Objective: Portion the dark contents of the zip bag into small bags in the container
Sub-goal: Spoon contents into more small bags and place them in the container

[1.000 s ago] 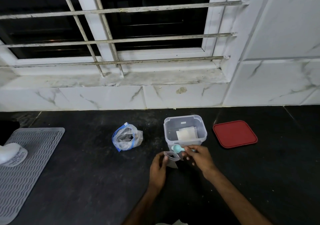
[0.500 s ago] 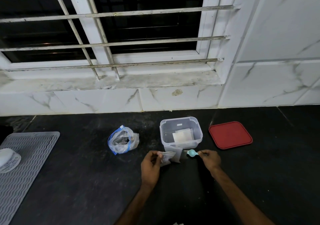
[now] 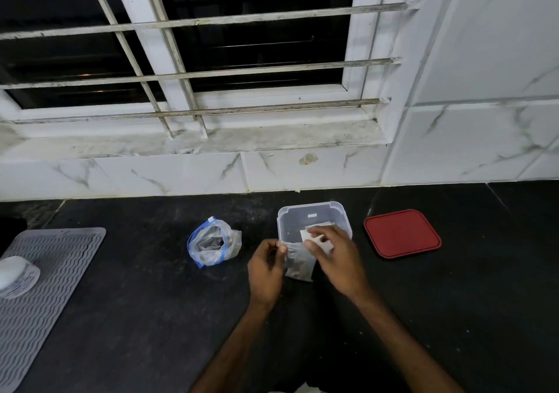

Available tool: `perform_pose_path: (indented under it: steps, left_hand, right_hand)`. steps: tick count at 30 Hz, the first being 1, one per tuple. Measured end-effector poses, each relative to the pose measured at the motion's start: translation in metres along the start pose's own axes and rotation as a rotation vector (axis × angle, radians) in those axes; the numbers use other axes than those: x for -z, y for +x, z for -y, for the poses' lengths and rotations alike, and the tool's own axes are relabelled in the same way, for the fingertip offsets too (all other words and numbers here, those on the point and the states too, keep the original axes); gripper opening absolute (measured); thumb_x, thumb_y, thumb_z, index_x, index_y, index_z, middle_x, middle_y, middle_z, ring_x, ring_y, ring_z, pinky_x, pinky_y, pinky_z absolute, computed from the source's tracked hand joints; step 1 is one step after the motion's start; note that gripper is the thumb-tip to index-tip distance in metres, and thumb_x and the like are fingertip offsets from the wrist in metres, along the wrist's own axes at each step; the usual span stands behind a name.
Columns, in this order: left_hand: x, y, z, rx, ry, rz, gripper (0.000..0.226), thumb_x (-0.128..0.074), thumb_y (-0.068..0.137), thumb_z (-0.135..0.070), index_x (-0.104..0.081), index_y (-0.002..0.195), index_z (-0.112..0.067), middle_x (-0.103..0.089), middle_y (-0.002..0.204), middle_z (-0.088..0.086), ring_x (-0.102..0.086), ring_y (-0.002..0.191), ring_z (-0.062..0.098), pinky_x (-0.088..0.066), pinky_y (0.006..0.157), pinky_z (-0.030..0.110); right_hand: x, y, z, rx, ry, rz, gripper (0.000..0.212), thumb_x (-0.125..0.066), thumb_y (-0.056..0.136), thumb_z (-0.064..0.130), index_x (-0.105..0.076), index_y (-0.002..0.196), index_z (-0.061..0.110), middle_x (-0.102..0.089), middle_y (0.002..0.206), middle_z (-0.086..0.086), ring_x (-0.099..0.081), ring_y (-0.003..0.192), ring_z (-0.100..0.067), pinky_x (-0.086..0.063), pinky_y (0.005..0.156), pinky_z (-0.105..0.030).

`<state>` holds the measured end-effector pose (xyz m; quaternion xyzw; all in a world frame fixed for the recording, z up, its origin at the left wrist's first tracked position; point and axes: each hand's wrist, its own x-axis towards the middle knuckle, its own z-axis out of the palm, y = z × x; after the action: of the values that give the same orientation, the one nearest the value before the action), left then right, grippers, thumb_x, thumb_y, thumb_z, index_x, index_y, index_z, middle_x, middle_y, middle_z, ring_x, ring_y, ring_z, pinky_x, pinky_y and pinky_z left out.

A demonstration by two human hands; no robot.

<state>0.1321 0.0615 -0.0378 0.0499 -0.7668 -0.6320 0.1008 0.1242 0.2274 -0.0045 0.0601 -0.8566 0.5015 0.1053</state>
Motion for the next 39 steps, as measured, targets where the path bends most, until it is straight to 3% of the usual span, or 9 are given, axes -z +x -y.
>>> perform_pose_path:
  steps: [3,6,14,19,23,28,32,35,39]
  left_hand:
    - [-0.001,0.004,-0.007,-0.025,-0.014,0.005,0.007,-0.061,0.093,-0.006,-0.064,0.09,-0.012,-0.07,0.083,0.003,-0.068,0.078,0.012,-0.056,0.07,0.026]
    - [0.002,0.005,-0.011,-0.022,-0.025,-0.022,0.012,-0.061,0.092,-0.002,-0.063,0.088,-0.014,-0.069,0.081,0.0,-0.066,0.075,0.007,-0.053,0.069,0.021]
    - [0.005,0.007,-0.01,-0.018,-0.041,-0.033,0.014,-0.062,0.092,-0.007,-0.063,0.086,-0.019,-0.069,0.082,0.002,-0.067,0.078,0.015,-0.056,0.07,0.032]
    - [0.004,0.01,-0.012,-0.035,-0.041,-0.031,0.013,-0.062,0.093,-0.007,-0.064,0.087,-0.018,-0.068,0.08,-0.001,-0.065,0.076,0.009,-0.052,0.07,0.022]
    - [0.005,0.013,-0.008,-0.011,-0.132,-0.058,0.007,-0.062,0.093,-0.006,-0.064,0.09,-0.011,-0.069,0.085,0.006,-0.066,0.08,0.014,-0.054,0.073,0.026]
    - [0.001,0.015,-0.004,0.021,-0.202,-0.02,0.004,-0.06,0.093,-0.003,-0.064,0.094,-0.003,-0.068,0.088,0.011,-0.064,0.082,0.014,-0.053,0.074,0.025]
    - [0.003,0.013,0.0,0.097,-0.252,0.131,0.018,-0.064,0.09,-0.005,-0.062,0.107,-0.001,-0.072,0.098,0.007,-0.069,0.09,0.016,-0.056,0.078,0.025]
    - [0.005,0.008,0.02,0.213,-0.096,0.334,0.033,-0.076,0.08,-0.006,-0.064,0.11,-0.009,-0.074,0.101,0.002,-0.071,0.097,0.013,-0.058,0.084,0.028]
    - [0.007,0.003,0.053,0.287,0.305,0.356,0.018,-0.078,0.079,-0.018,-0.068,0.091,-0.026,-0.072,0.087,-0.011,-0.067,0.083,-0.003,-0.056,0.088,0.03]
  right_hand:
    - [-0.012,0.013,0.01,-0.025,0.023,0.162,0.013,-0.076,0.08,0.026,-0.07,0.091,0.023,-0.067,0.088,0.012,-0.059,0.085,-0.001,-0.044,0.075,-0.012]
    - [-0.02,0.018,0.01,-0.061,0.001,0.171,0.013,-0.077,0.078,0.018,-0.066,0.074,0.023,-0.063,0.072,0.012,-0.058,0.072,-0.001,-0.043,0.069,-0.016]
    - [-0.028,0.026,0.013,0.096,-0.331,0.111,0.016,-0.075,0.079,0.018,-0.062,0.069,0.018,-0.062,0.077,0.003,-0.056,0.078,-0.014,-0.043,0.069,-0.028]
    - [-0.024,0.026,0.009,0.028,-0.15,0.14,0.01,-0.072,0.081,0.019,-0.065,0.075,0.018,-0.061,0.077,0.009,-0.057,0.076,-0.008,-0.046,0.072,-0.024]
    - [-0.018,0.025,0.001,-0.037,-0.027,0.052,0.009,-0.076,0.077,0.012,-0.067,0.077,0.012,-0.064,0.076,0.008,-0.06,0.074,-0.007,-0.049,0.07,-0.025]
    - [-0.018,0.024,0.002,-0.057,-0.092,-0.015,0.029,-0.078,0.071,0.008,-0.056,0.06,0.022,-0.058,0.068,0.01,-0.055,0.069,-0.005,-0.046,0.064,-0.026]
    - [-0.018,0.019,-0.01,-0.14,-0.036,-0.007,0.021,-0.078,0.074,0.01,-0.061,0.063,0.019,-0.063,0.069,0.008,-0.06,0.069,-0.006,-0.048,0.065,-0.026]
    - [-0.019,0.008,-0.023,-0.217,0.01,0.013,0.015,-0.08,0.074,0.012,-0.067,0.068,0.018,-0.068,0.07,0.008,-0.064,0.068,-0.005,-0.052,0.068,-0.024]
    - [-0.024,-0.006,-0.036,-0.253,-0.098,0.063,0.01,-0.079,0.076,0.017,-0.07,0.072,0.017,-0.068,0.069,0.01,-0.063,0.066,-0.003,-0.051,0.067,-0.023]
